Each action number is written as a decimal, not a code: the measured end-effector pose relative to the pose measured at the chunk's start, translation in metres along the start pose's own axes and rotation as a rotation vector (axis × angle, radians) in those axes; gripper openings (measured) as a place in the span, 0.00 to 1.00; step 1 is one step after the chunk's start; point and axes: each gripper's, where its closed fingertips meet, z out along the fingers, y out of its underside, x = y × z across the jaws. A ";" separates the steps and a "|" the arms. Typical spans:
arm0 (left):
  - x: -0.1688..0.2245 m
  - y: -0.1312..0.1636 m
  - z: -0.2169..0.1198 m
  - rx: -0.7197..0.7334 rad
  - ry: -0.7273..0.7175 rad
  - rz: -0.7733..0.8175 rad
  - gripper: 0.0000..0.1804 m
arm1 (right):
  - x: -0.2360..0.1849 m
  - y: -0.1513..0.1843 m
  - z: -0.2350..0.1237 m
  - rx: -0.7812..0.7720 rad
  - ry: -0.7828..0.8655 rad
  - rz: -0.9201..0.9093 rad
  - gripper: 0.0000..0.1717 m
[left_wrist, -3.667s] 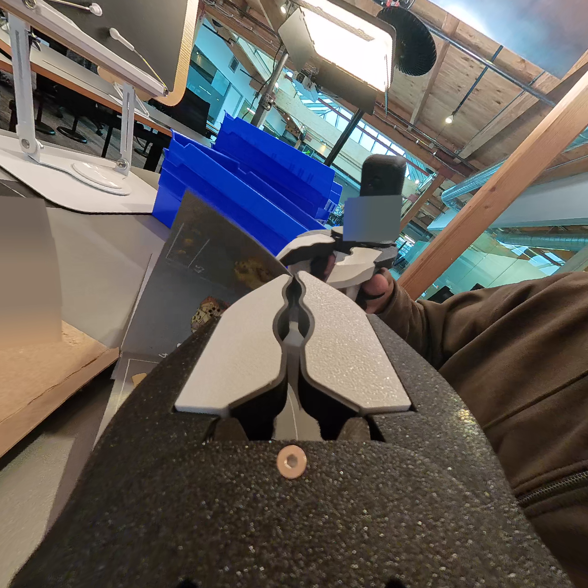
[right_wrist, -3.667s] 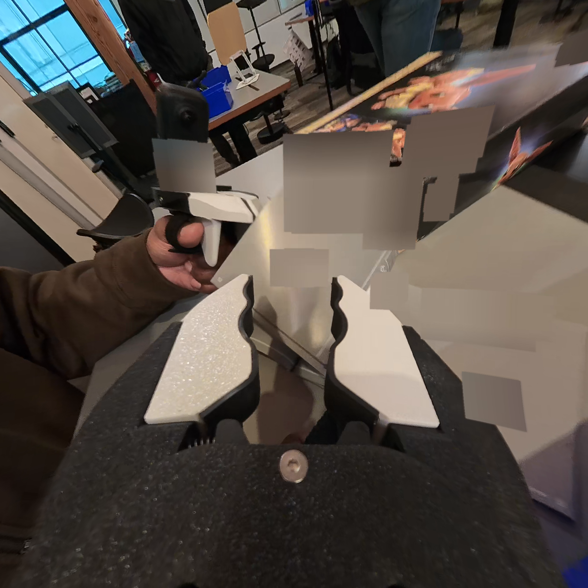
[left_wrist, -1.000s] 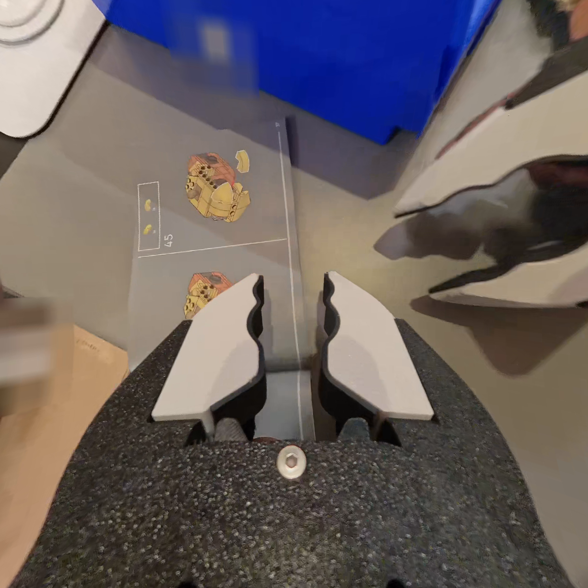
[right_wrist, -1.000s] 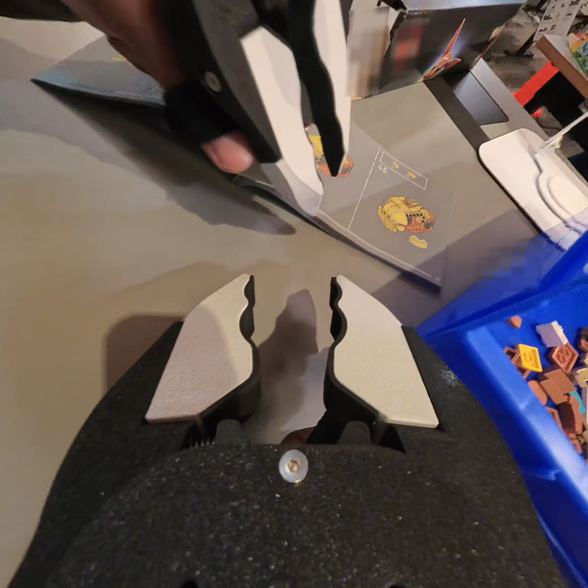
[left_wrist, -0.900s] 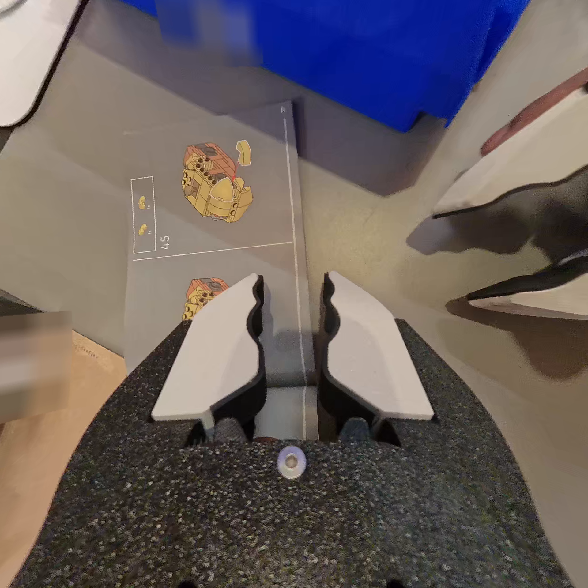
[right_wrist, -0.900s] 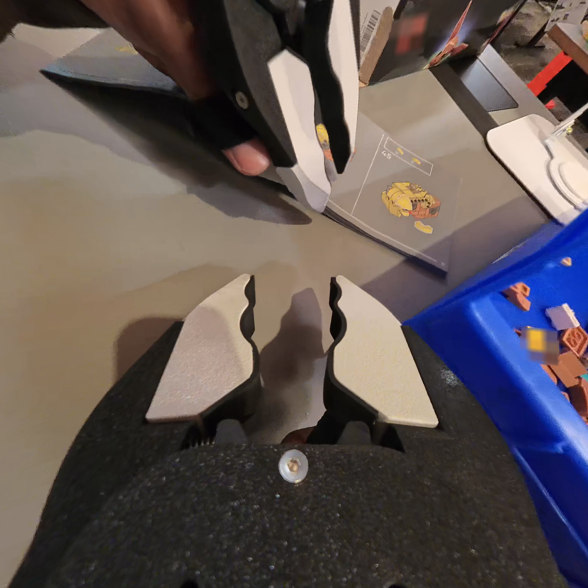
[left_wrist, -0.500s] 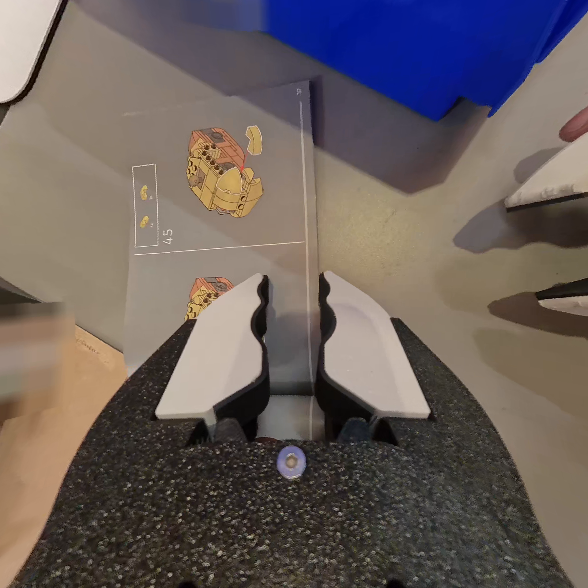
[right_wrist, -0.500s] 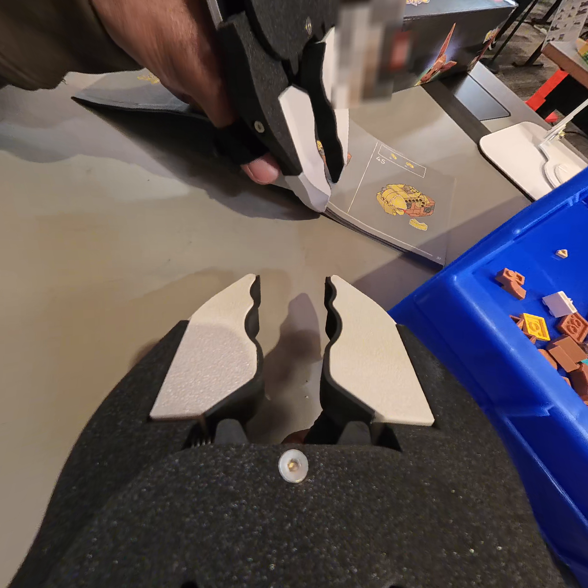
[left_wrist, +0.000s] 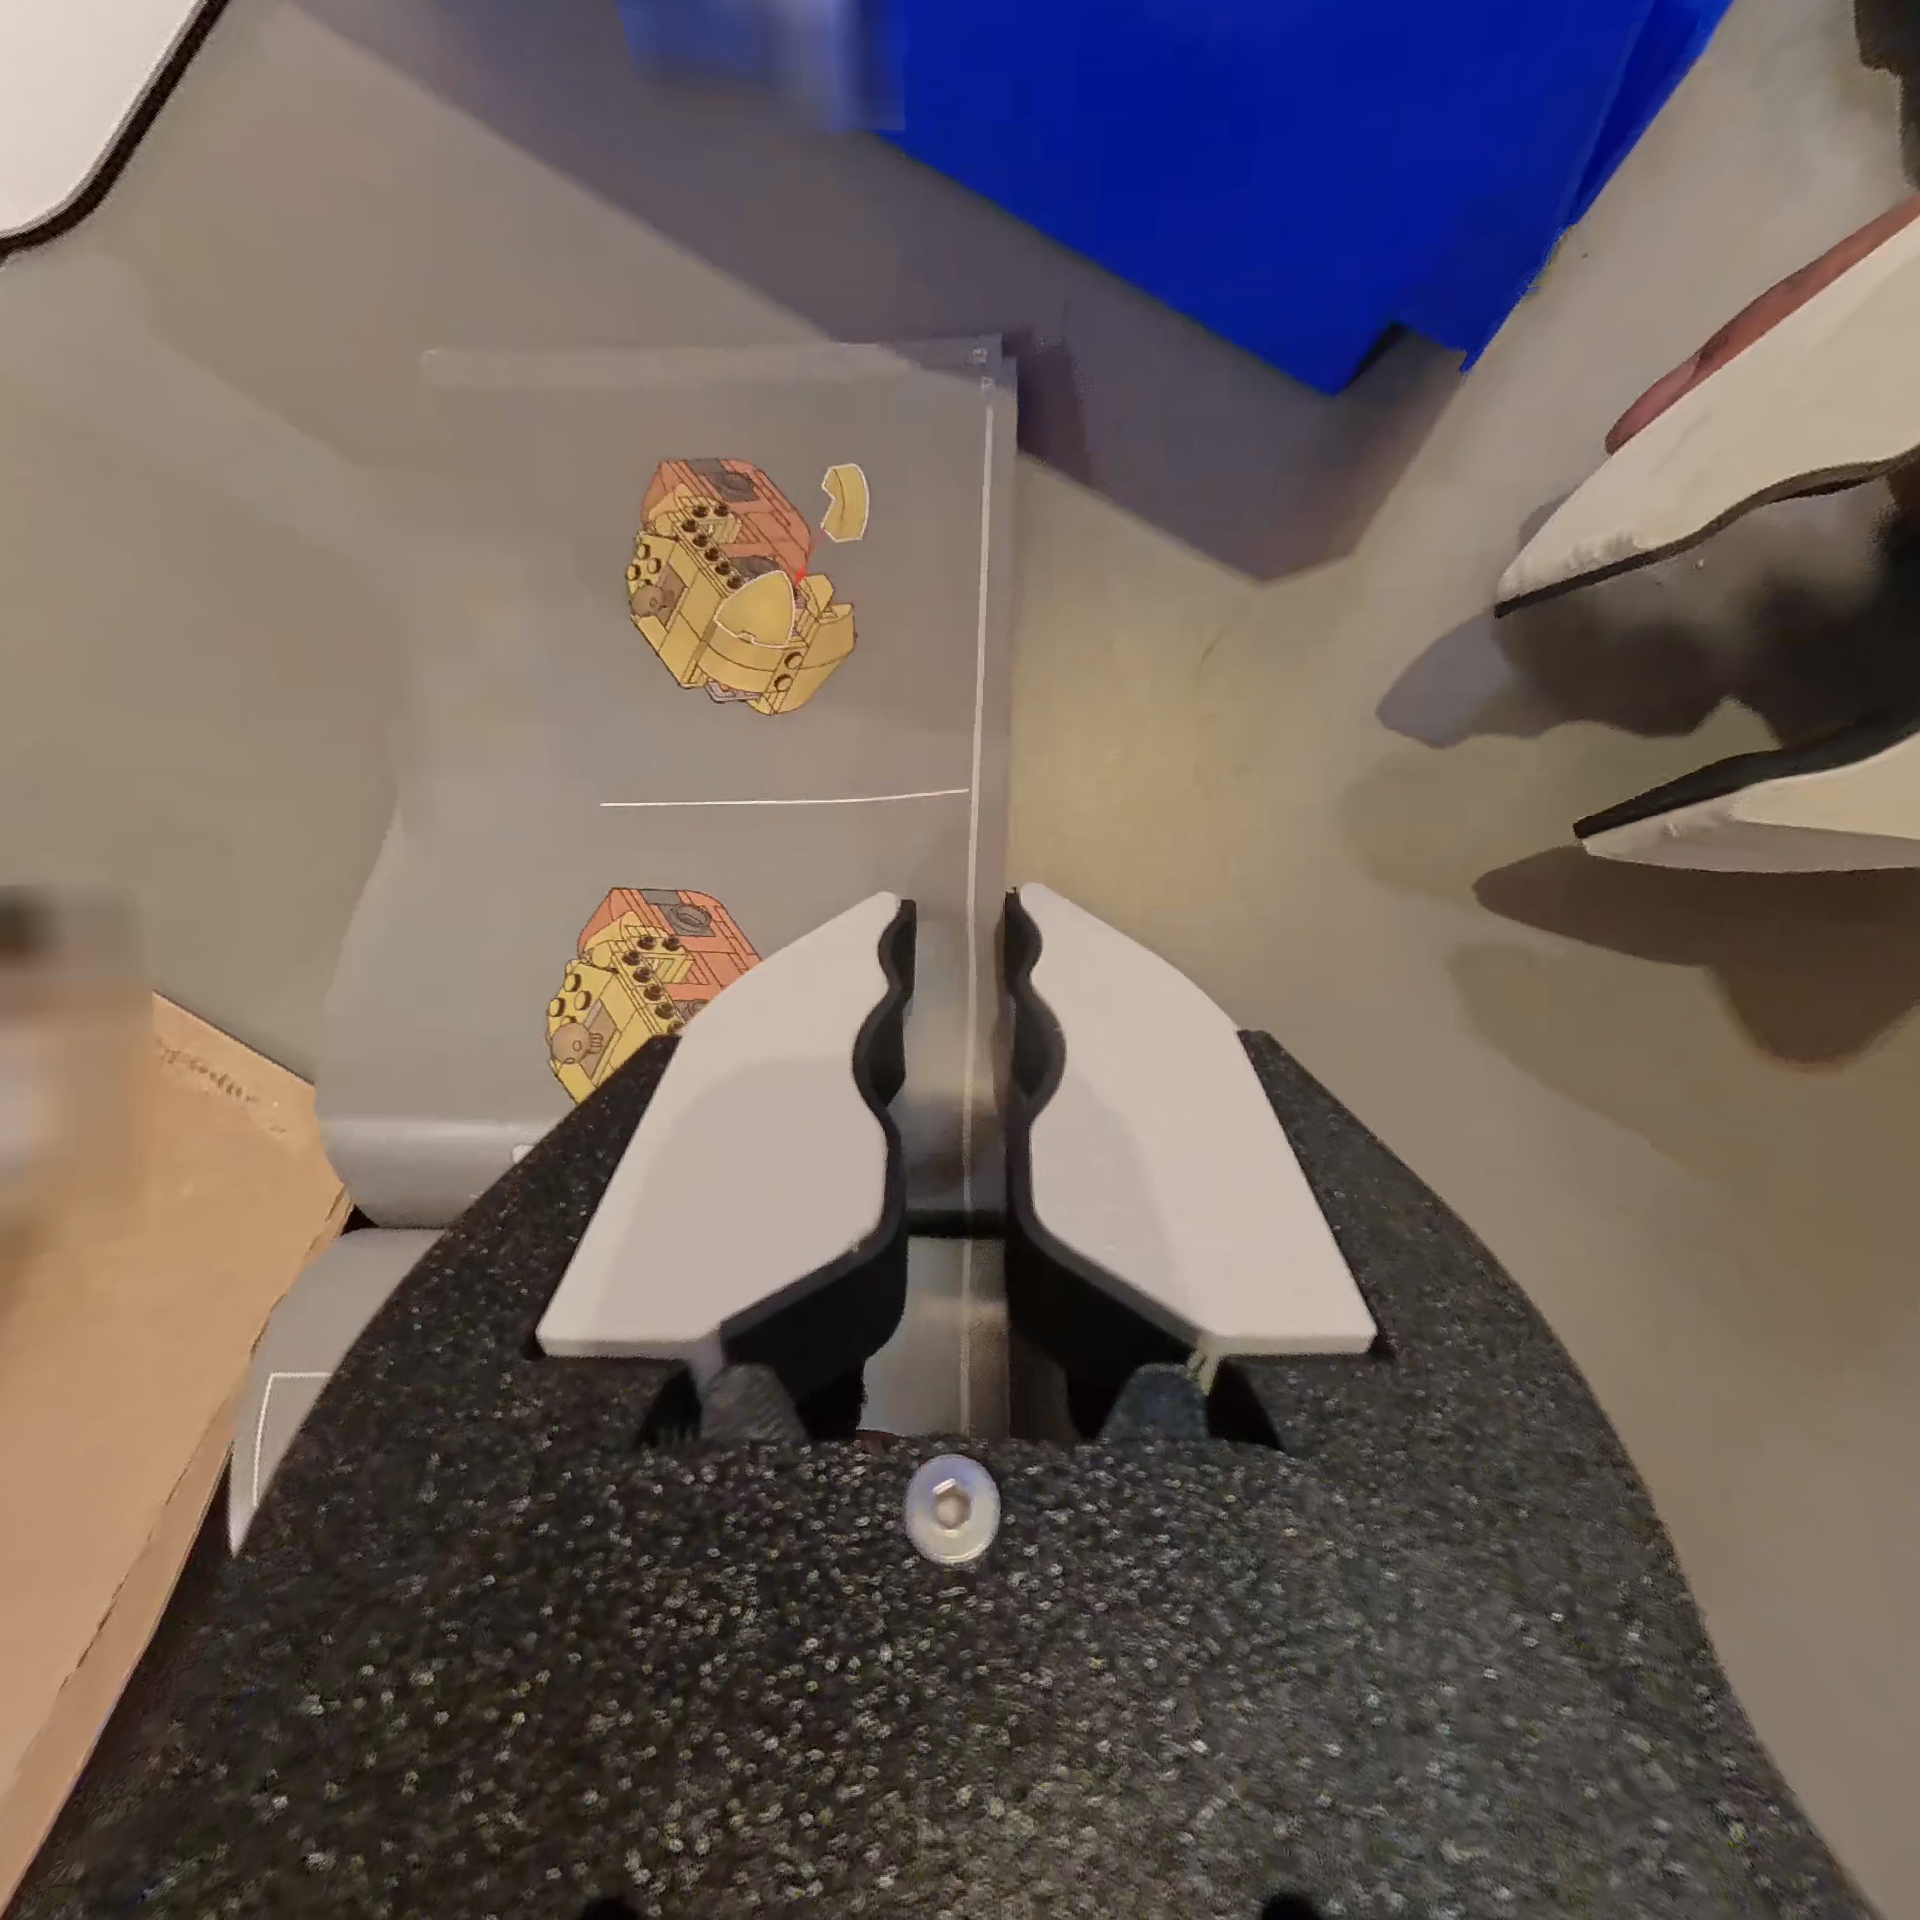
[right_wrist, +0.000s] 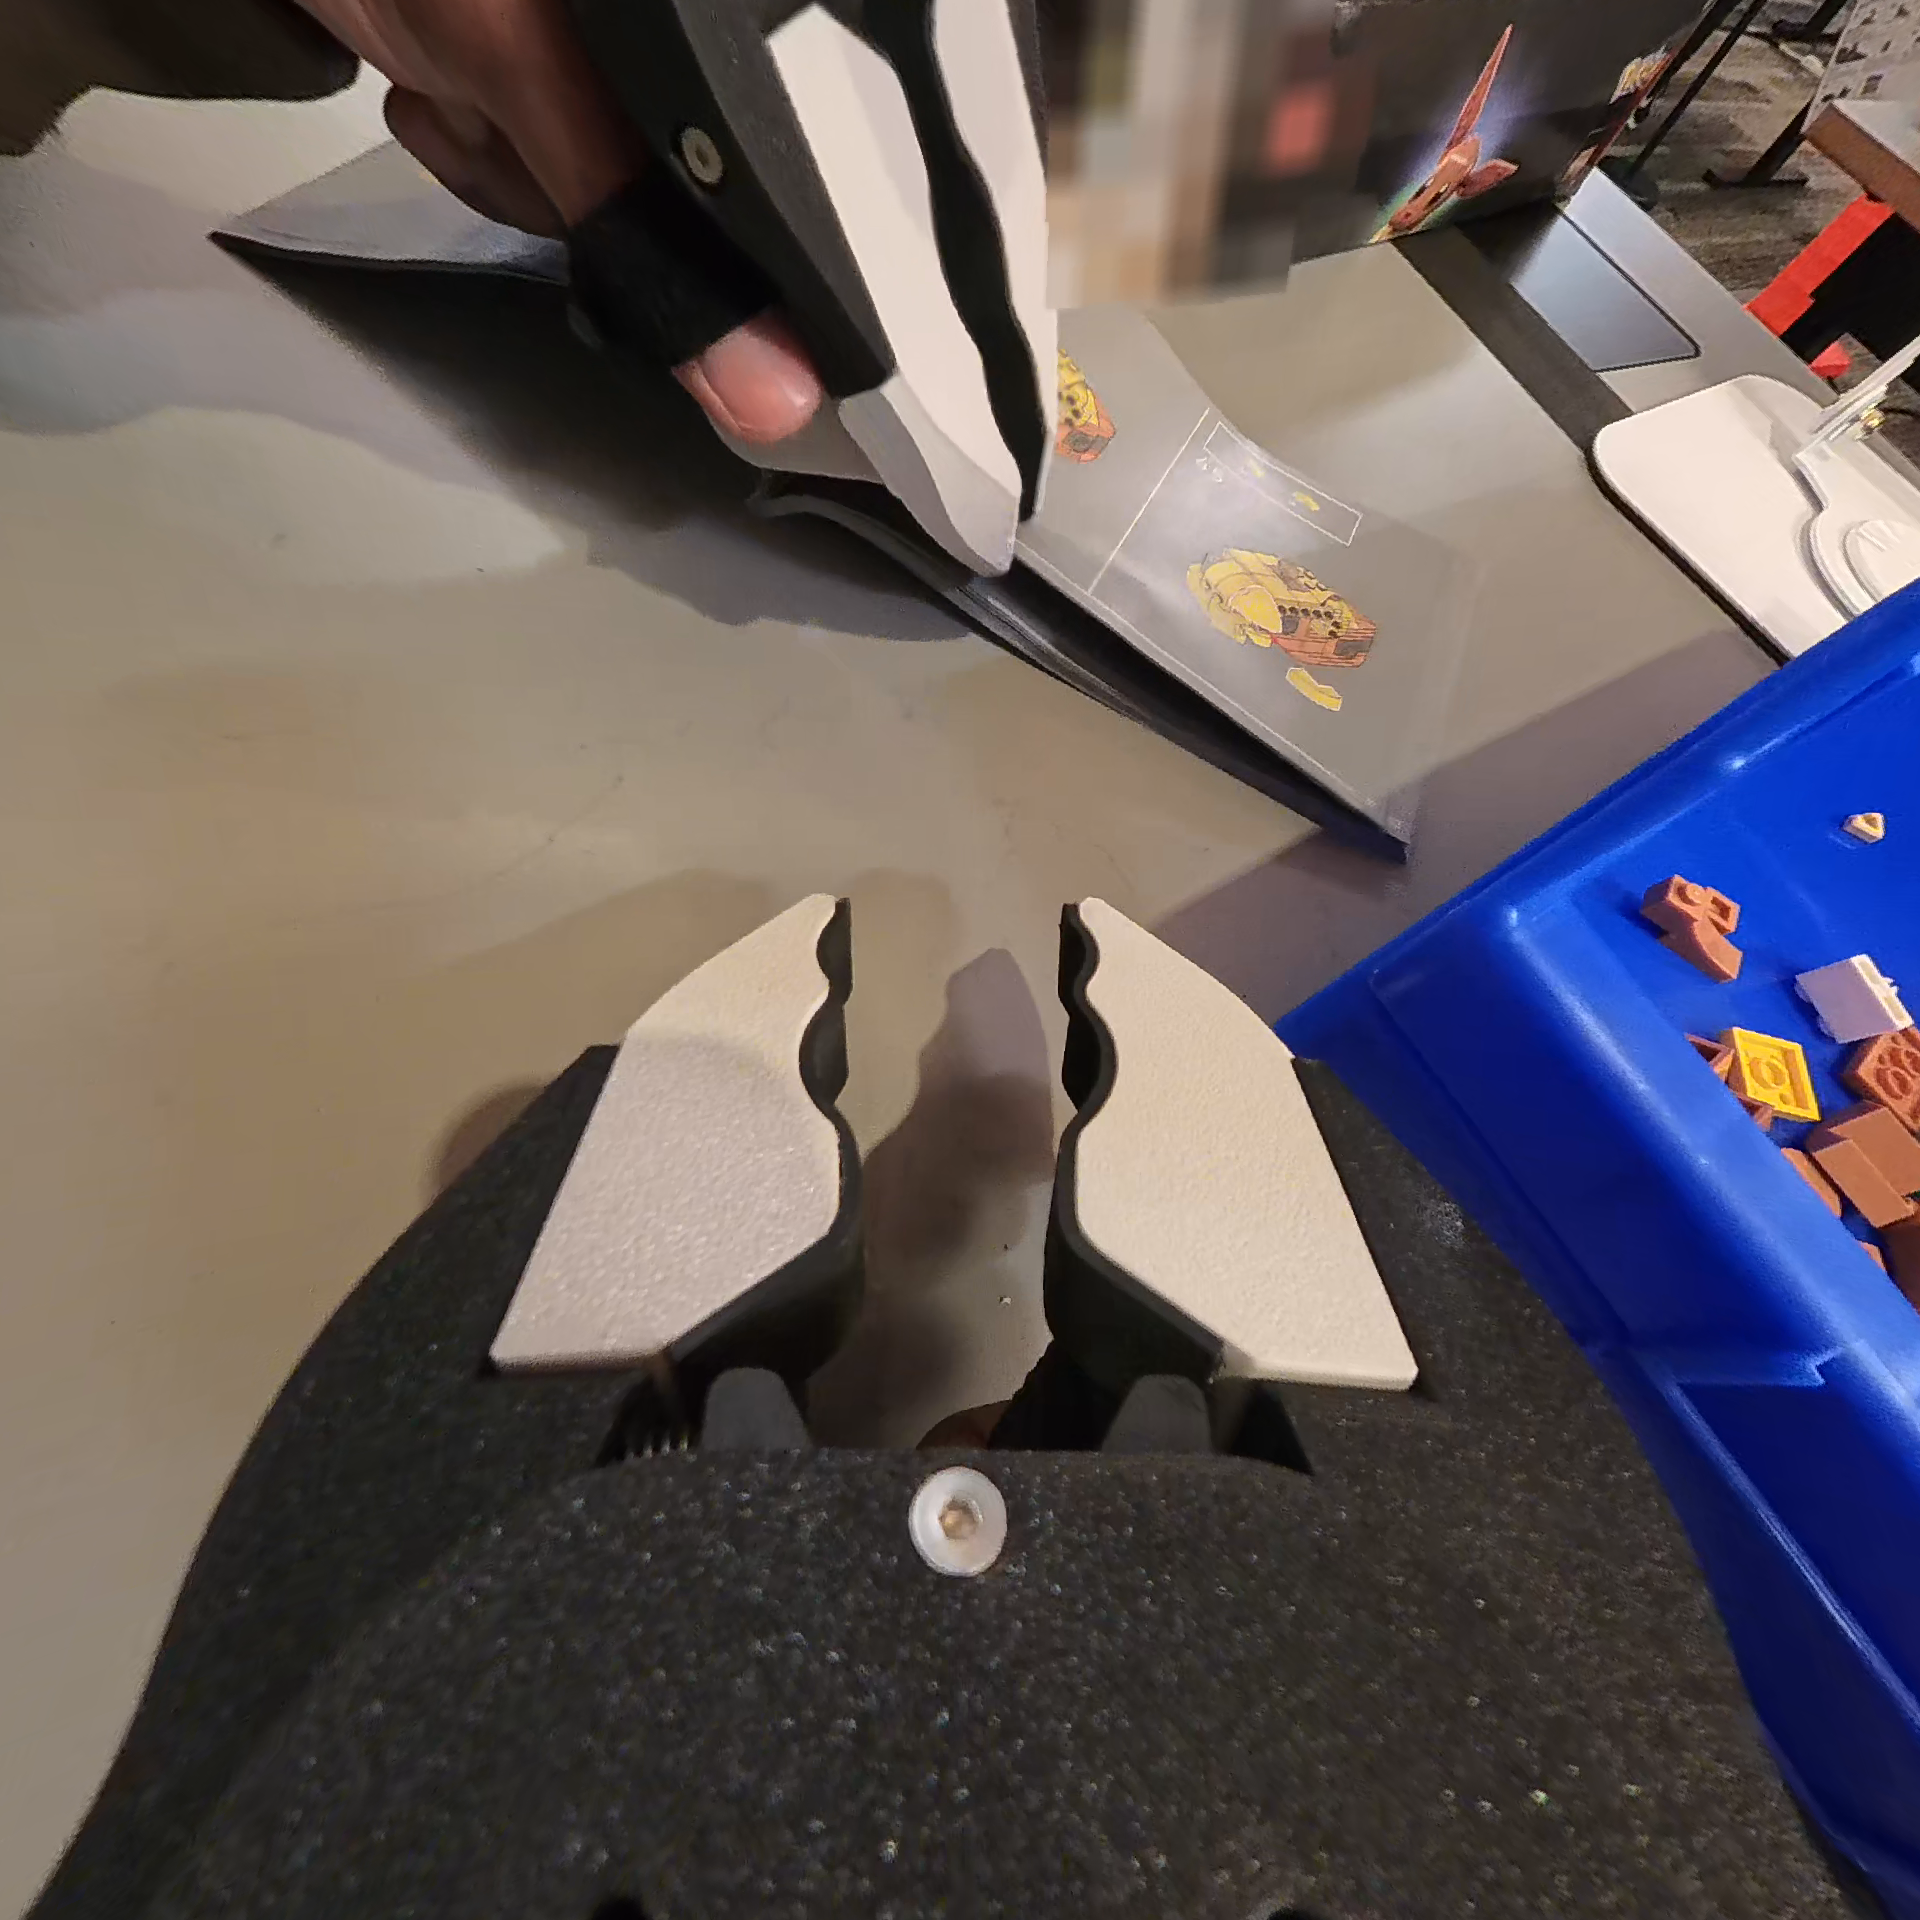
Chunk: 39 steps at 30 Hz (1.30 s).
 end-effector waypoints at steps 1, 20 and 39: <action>0.000 0.000 -0.001 0.006 -0.005 -0.003 0.09 | 0.000 0.000 0.000 -0.001 0.000 -0.001 0.22; -0.011 0.025 -0.044 0.147 -0.178 -0.068 0.10 | 0.004 -0.005 0.007 -0.006 0.046 -0.001 0.23; -0.027 0.052 -0.089 0.388 -0.324 -0.239 0.14 | -0.026 -0.073 0.072 0.107 0.085 -0.087 0.22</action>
